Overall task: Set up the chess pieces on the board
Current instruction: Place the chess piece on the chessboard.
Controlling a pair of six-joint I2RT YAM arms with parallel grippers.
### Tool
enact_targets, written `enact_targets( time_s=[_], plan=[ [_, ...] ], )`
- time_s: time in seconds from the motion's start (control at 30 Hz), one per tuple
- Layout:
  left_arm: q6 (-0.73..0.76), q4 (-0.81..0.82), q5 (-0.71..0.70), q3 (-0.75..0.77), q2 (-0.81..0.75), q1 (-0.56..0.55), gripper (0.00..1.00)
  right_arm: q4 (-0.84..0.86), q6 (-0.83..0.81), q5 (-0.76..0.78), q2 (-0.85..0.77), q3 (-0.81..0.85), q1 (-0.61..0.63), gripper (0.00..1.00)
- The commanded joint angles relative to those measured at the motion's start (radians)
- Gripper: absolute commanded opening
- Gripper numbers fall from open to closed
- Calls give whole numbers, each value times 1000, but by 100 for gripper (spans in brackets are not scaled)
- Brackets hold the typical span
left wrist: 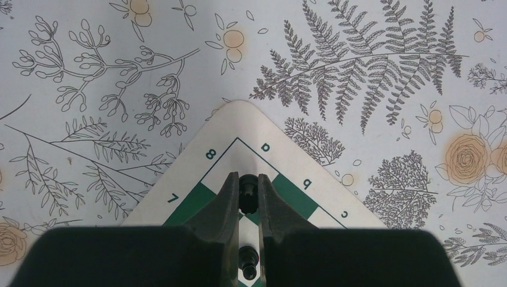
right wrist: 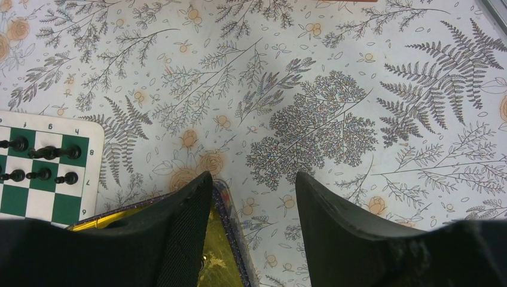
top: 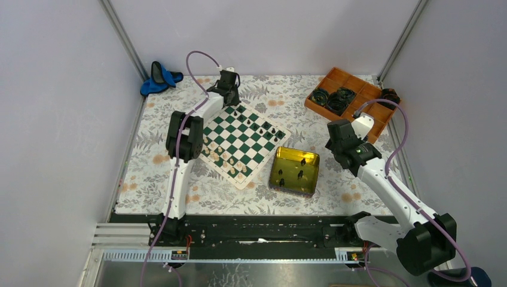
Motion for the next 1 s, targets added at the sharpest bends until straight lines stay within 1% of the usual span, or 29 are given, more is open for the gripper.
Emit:
enact_targets(
  time_s=[0.0, 0.27, 0.33, 0.73, 0.97],
  plan=[
    [6, 30, -20, 44, 29, 8, 0, 9, -12, 28, 0, 24, -5, 60],
    [5, 29, -27, 53, 41, 12, 2, 20, -25, 28, 19, 31, -6, 61],
    [3, 30, -30, 53, 42, 13, 4, 24, -28, 24, 28, 34, -5, 61],
    [-3, 27, -47, 54, 42, 20, 39, 52, -48, 10, 67, 45, -5, 61],
    [-9, 29, -53, 64, 35, 20, 45, 59, -61, 9, 74, 55, -5, 61]
  ],
)
